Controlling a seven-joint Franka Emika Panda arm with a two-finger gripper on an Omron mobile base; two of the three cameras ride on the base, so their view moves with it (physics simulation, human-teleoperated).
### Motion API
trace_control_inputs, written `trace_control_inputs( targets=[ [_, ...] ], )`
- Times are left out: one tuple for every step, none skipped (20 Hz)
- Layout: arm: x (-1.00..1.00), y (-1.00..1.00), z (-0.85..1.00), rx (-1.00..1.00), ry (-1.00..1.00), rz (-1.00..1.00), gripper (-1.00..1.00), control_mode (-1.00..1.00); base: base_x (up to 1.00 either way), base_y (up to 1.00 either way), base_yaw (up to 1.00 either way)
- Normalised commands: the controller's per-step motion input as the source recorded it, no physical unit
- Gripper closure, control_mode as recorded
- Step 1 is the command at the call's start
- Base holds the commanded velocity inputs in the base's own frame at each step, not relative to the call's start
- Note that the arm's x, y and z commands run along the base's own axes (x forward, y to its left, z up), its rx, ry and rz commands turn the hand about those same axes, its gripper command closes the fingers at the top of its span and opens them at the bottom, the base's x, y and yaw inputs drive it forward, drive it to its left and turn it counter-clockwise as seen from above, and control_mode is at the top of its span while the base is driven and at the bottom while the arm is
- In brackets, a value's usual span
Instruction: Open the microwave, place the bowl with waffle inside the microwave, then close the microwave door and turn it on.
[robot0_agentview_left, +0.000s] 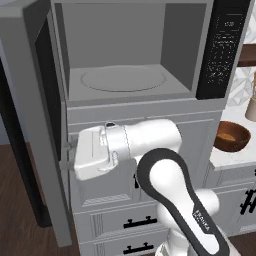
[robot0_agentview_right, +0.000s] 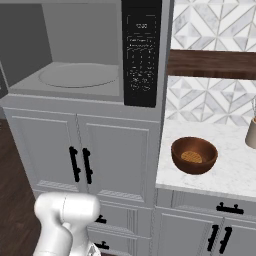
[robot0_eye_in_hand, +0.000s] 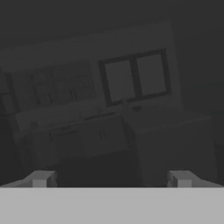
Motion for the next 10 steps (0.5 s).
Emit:
trace_control_inputs(
  targets=[
    [-0.09, -0.56, 0.16, 0.0, -0.09, -0.12, -1.0, -1.0, 0.0, 0.0, 0.0],
    [-0.12, -0.71, 0.41, 0.0, -0.07, -0.16, -1.0, -1.0, 0.0, 0.0, 0.0],
    [-0.12, -0.95, 0.64, 0.0, 0.0, -0.22, -1.0, -1.0, 0.0, 0.0, 0.0],
    [-0.14, -0.99, 0.55, 0.0, 0.0, -0.23, -1.0, -1.0, 0.0, 0.0, 0.0],
    [-0.12, -1.0, 0.59, 0.0, 0.0, -0.26, -1.0, -1.0, 0.0, 0.0, 0.0],
    [0.0, -1.0, 0.66, 0.0, 0.03, -0.29, -1.0, -1.0, 0.0, 0.0, 0.0],
    [0.0, -1.0, 0.59, 0.0, 0.1, -0.37, -1.0, -1.0, 0.0, 0.0, 0.0],
    [0.0, -1.0, 0.59, 0.0, 0.14, -0.38, -1.0, -1.0, 0.0, 0.0, 0.0],
    [0.0, -1.0, 0.54, 0.0, 0.17, -0.4, -1.0, -1.0, 0.0, 0.0, 0.0],
    [0.0, -1.0, 0.51, 0.0, 0.17, -0.4, -1.0, -1.0, 0.0, 0.0, 0.0]
  ],
)
